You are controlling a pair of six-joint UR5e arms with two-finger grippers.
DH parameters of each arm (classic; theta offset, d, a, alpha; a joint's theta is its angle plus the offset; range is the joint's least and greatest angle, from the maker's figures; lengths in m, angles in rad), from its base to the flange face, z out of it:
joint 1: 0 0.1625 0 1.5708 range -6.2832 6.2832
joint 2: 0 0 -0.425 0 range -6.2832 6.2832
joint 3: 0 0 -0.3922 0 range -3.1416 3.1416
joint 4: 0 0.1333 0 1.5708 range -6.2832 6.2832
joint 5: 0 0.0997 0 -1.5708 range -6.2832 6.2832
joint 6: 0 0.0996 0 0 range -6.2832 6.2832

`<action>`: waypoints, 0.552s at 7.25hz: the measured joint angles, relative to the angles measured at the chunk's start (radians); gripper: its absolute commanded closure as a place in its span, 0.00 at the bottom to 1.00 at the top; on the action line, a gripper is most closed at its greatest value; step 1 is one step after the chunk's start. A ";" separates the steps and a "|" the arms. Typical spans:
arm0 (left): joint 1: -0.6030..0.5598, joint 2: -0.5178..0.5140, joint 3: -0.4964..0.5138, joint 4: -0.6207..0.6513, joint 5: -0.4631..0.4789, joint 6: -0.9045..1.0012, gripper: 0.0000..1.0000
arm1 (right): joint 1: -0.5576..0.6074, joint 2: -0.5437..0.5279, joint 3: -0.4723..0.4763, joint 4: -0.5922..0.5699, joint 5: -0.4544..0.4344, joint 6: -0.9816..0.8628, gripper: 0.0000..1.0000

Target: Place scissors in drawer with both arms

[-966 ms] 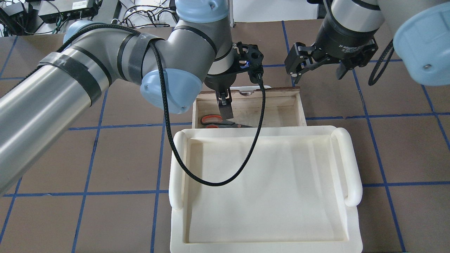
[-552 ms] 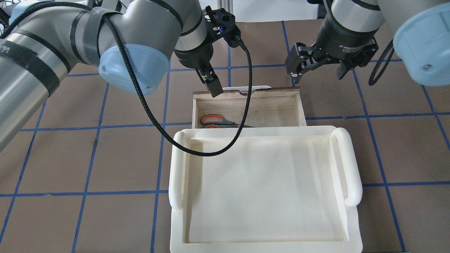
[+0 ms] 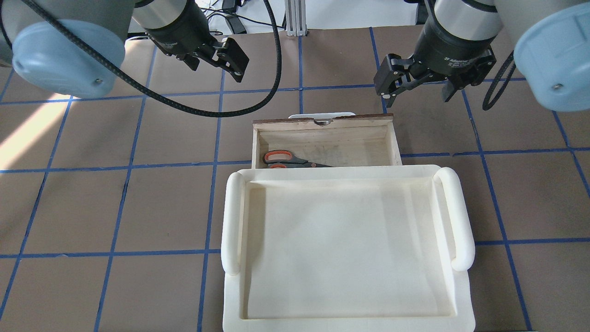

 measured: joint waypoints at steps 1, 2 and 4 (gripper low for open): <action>0.049 0.014 -0.001 -0.037 0.002 -0.077 0.00 | 0.000 0.003 0.000 -0.031 -0.002 0.004 0.00; 0.099 0.028 -0.002 -0.084 0.005 -0.107 0.00 | 0.000 0.004 0.000 -0.047 -0.003 0.005 0.00; 0.177 0.048 -0.016 -0.133 0.007 -0.121 0.00 | 0.000 0.005 0.000 -0.054 -0.001 0.003 0.00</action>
